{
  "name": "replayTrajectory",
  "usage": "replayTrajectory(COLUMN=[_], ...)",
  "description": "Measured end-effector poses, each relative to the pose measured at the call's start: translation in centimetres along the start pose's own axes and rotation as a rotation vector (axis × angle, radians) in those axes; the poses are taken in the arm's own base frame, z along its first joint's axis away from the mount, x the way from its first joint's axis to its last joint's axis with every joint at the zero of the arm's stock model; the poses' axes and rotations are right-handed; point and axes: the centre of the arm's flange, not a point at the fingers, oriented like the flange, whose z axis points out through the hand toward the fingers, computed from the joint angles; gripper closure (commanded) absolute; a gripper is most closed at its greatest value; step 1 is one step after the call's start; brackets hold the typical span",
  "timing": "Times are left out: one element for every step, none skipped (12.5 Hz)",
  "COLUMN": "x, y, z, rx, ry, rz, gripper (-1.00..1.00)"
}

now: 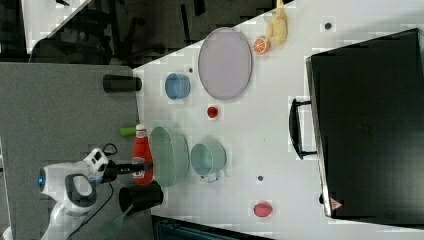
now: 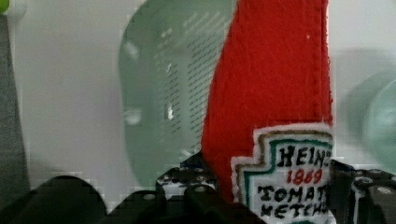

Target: Pick Ketchup from the table and place it in strainer.

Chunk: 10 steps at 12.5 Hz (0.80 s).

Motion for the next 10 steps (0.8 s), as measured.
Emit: replayTrajectory(x=[-0.3, -0.6, -0.9, -1.0, -1.1, -1.3, -1.5, -1.5, -1.4, -1.2], y=[-0.6, -0.8, -0.8, -1.0, -1.1, -1.2, -1.2, -1.1, -0.9, -0.7], z=[1.7, 3.5, 4.9, 6.2, 7.4, 8.6, 9.6, 10.2, 10.6, 10.7], rx=[0.022, 0.047, 0.069, 0.083, 0.093, 0.106, 0.109, 0.104, 0.098, 0.093], ry=[-0.018, -0.036, -0.044, -0.048, -0.059, -0.077, -0.085, -0.074, -0.071, -0.068], rz=[0.018, 0.036, 0.047, 0.046, 0.042, 0.047, 0.039, 0.019, 0.020, 0.031], gripper=[-0.26, -0.26, -0.26, -0.26, -0.26, -0.32, -0.51, -0.73, -0.95, -1.00])
